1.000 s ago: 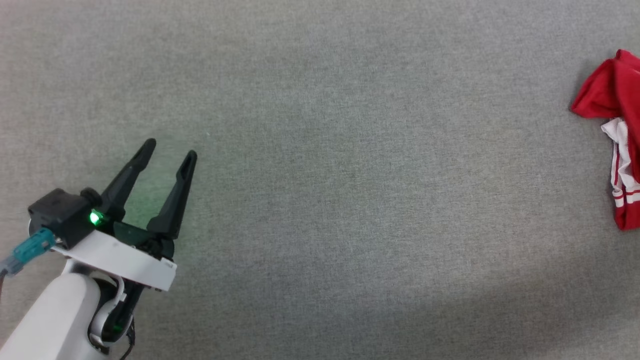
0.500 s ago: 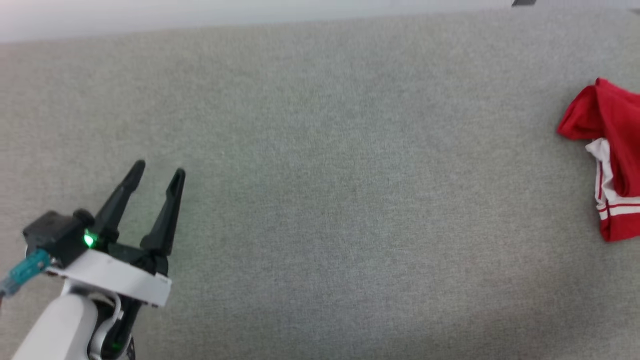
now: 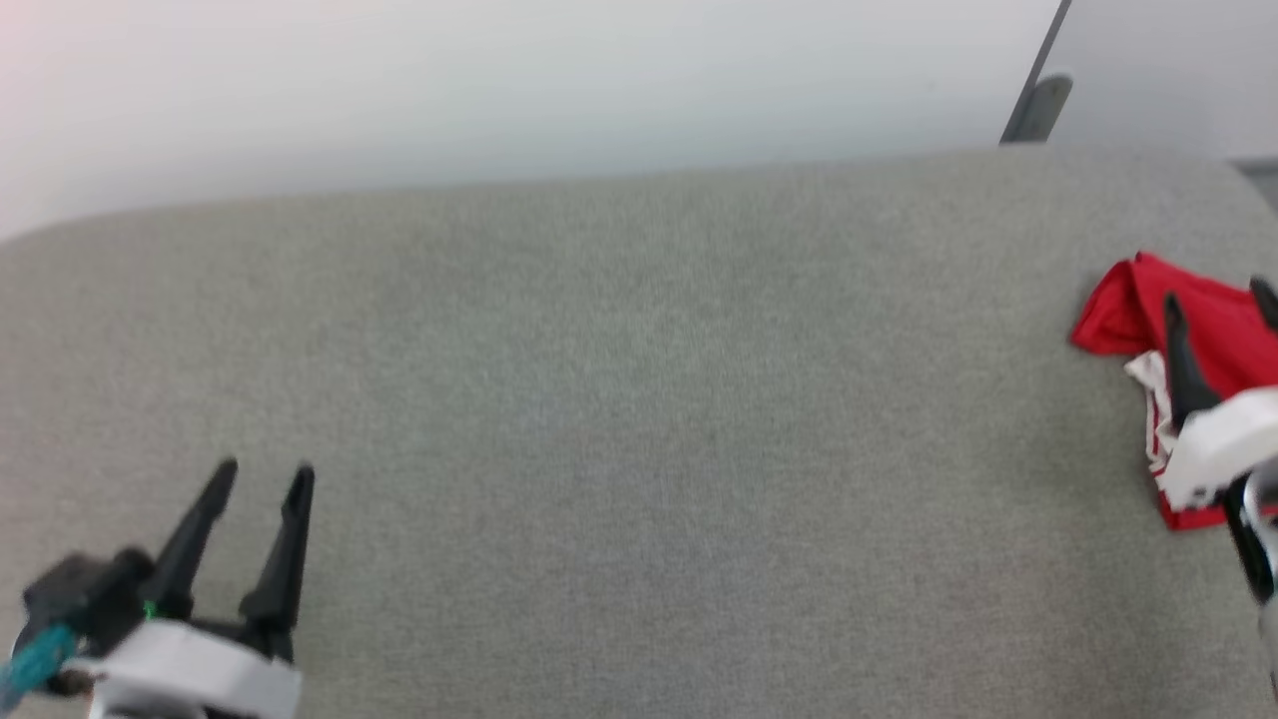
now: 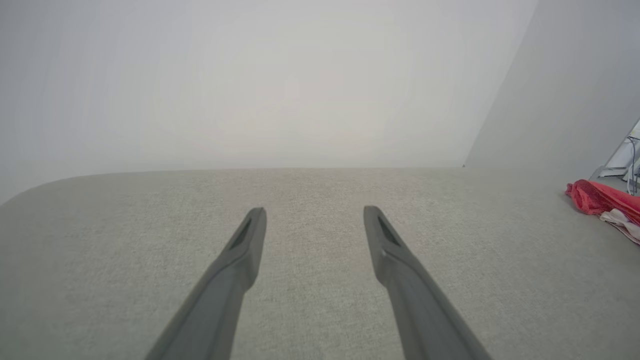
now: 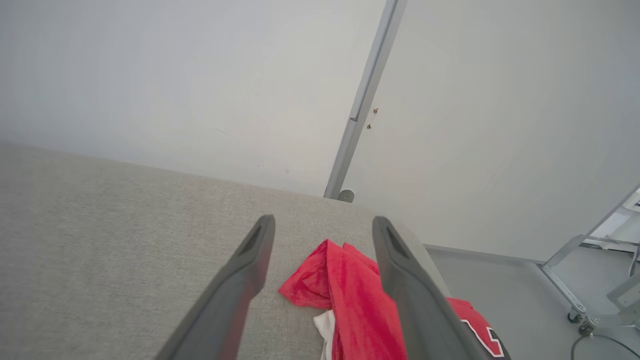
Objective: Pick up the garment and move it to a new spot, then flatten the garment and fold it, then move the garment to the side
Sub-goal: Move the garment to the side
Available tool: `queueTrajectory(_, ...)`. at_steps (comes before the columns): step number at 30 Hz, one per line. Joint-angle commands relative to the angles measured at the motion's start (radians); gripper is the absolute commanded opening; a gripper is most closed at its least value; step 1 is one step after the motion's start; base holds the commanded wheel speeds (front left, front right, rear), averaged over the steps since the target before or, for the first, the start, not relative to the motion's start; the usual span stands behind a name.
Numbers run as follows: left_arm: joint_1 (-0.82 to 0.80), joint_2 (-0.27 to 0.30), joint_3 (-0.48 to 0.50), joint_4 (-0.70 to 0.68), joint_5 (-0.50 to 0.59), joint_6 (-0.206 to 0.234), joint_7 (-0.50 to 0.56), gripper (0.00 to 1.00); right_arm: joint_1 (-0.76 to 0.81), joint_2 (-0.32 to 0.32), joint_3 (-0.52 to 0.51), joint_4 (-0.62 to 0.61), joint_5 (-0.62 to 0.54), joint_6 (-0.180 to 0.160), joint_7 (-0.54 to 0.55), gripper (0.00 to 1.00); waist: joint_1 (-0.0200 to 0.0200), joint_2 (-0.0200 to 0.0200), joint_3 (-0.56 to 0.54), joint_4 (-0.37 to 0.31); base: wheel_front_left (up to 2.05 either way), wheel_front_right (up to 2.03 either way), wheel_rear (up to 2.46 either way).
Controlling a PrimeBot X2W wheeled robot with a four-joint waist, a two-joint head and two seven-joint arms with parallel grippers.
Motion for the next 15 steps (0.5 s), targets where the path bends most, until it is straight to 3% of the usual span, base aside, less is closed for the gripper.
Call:
queueTrajectory(1, 0.034, -0.005, 0.016, -0.002, 0.016, -0.002, -0.003, 1.0, 0.045, 0.005, -0.007, -0.03, 0.011, -0.002, -0.005, 1.0, 0.0, 0.0, -0.068, 0.012, 0.0, 0.0, 0.0)
queueTrajectory(15, 0.22, -0.077, 0.163, -0.067, 0.085, -0.001, -0.003, 1.0, 0.39, 0.082, -0.052, -0.395, 0.028, -0.002, -0.006, 1.0, 0.0, 0.0, -0.139, 0.05, 0.0, 0.0, 0.0)
